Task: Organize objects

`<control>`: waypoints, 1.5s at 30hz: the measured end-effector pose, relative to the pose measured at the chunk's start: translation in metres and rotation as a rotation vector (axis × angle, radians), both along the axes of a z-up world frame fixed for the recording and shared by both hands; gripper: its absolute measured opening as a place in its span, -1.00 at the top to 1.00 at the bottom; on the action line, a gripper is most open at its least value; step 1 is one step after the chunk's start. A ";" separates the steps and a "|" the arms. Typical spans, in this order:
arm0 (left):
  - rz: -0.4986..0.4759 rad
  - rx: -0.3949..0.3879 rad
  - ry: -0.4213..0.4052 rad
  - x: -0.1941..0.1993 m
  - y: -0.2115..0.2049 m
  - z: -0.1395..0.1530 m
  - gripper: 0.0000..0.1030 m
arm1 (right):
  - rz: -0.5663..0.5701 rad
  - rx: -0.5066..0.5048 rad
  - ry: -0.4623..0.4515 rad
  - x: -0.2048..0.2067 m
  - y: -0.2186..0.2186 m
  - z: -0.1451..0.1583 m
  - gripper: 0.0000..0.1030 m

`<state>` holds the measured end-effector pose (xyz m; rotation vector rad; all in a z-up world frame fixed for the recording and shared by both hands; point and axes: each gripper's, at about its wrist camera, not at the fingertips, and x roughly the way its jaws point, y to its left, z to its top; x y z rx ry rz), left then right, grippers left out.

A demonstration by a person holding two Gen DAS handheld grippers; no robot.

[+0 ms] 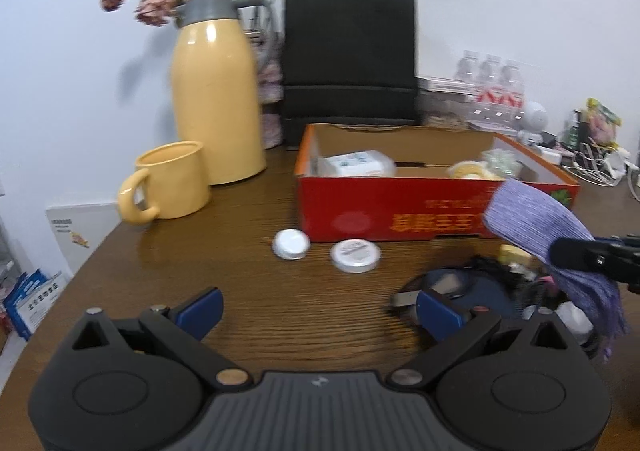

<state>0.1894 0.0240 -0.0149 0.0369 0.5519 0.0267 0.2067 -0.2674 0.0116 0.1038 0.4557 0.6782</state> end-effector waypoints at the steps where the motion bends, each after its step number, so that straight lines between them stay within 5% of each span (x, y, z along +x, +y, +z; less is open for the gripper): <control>1: -0.013 -0.005 0.002 0.002 -0.005 0.001 -1.00 | -0.011 0.001 -0.005 0.000 -0.003 0.001 0.84; 6: -0.029 -0.021 0.010 0.015 -0.026 0.001 -1.00 | -0.068 0.002 -0.027 0.000 -0.019 0.003 0.84; 14: -0.003 -0.080 0.045 0.030 -0.036 -0.004 -0.55 | -0.131 -0.004 -0.039 0.003 -0.040 0.002 0.84; 17: -0.015 -0.093 0.057 0.030 -0.038 -0.006 -0.22 | -0.135 -0.002 -0.041 0.003 -0.044 0.001 0.84; 20: -0.037 -0.123 0.067 0.031 -0.040 -0.008 0.24 | -0.131 -0.004 -0.045 0.002 -0.043 0.001 0.84; 22: -0.063 -0.170 0.068 0.030 -0.038 -0.008 0.77 | -0.128 -0.009 -0.049 0.002 -0.042 0.001 0.84; 23: -0.074 -0.185 0.067 0.029 -0.038 -0.008 0.82 | -0.126 -0.010 -0.050 0.001 -0.042 0.001 0.84; 45: -0.050 -0.227 -0.054 0.015 -0.021 0.029 0.94 | -0.139 -0.041 -0.079 0.004 -0.037 0.008 0.84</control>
